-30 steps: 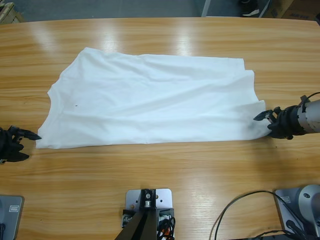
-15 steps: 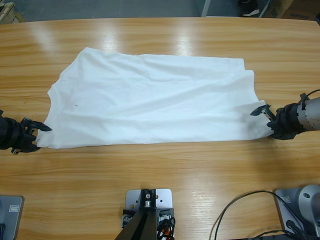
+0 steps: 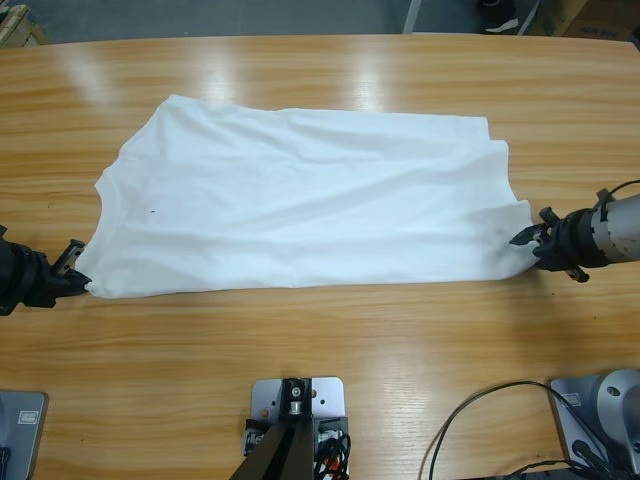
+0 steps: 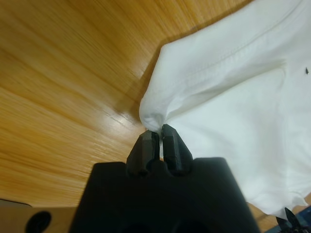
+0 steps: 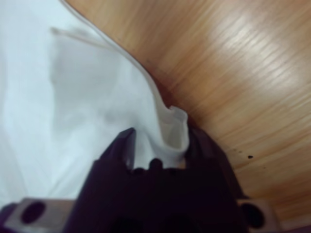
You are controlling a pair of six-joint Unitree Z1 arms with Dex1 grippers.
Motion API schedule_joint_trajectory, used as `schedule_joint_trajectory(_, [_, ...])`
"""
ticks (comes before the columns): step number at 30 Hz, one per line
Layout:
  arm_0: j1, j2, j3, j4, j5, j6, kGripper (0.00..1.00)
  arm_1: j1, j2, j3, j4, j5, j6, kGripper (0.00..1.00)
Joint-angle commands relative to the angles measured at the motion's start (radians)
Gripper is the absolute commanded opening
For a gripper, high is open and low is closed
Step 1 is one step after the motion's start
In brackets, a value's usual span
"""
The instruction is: Fold clothes
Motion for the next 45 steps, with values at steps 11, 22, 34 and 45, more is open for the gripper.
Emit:
schedule_joint_trajectory(11, [-0.013, -0.125, 0.039, 0.112, 0.0, -0.006, 0.0, -0.005, -0.036, -0.105, 0.338, 0.006, -0.029, 0.0])
schedule_joint_trajectory(22, [-0.208, -0.129, 0.025, 0.199, -0.025, -0.221, 0.0, -0.004, -0.029, -0.188, 0.577, 0.048, -0.006, 0.0])
schedule_joint_trajectory(34, [-0.22, -0.07, 0.012, 0.249, -0.07, -0.332, 0.0, 0.084, -0.023, -0.218, 0.677, 0.062, 0.154, 0.617])
schedule_joint_trajectory(45, [-0.2, -0.206, -0.202, 0.493, -0.011, -0.242, 0.718, 0.077, -0.097, -0.412, 0.819, -0.138, -0.018, 1.0])
